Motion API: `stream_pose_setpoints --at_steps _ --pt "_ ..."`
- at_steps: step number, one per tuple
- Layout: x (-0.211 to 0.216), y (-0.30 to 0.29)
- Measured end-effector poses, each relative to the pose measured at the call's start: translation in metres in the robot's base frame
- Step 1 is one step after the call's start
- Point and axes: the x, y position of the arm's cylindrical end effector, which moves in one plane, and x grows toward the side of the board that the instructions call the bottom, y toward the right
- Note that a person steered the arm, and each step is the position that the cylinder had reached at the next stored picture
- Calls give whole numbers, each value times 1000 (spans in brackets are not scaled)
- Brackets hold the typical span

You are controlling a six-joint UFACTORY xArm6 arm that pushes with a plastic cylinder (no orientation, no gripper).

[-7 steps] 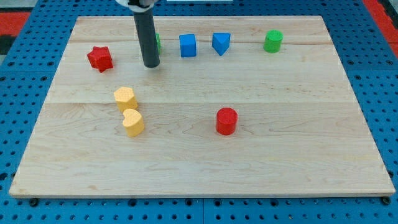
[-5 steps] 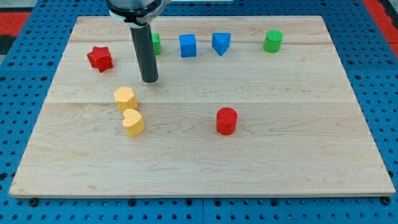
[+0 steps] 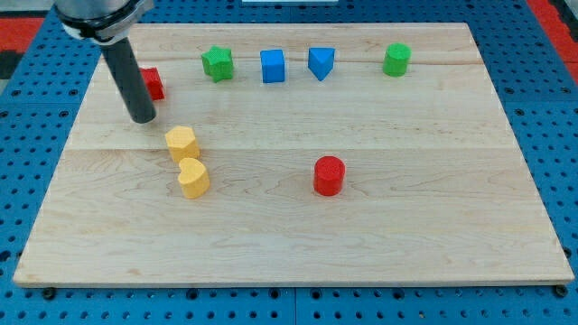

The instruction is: Push the yellow hexagon to the bottom of red star

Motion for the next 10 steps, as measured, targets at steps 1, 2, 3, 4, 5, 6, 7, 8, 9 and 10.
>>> stream_pose_setpoints --at_steps 1,2,3,4,5,6,7,8,9,10 --pt "11 87" --pt "43 110" --pt "62 48" --pt "56 4" --pt "68 -3" --pt "81 -37" --pt "71 -38" --pt "71 -24" --pt "61 -32" --pt "51 -43"
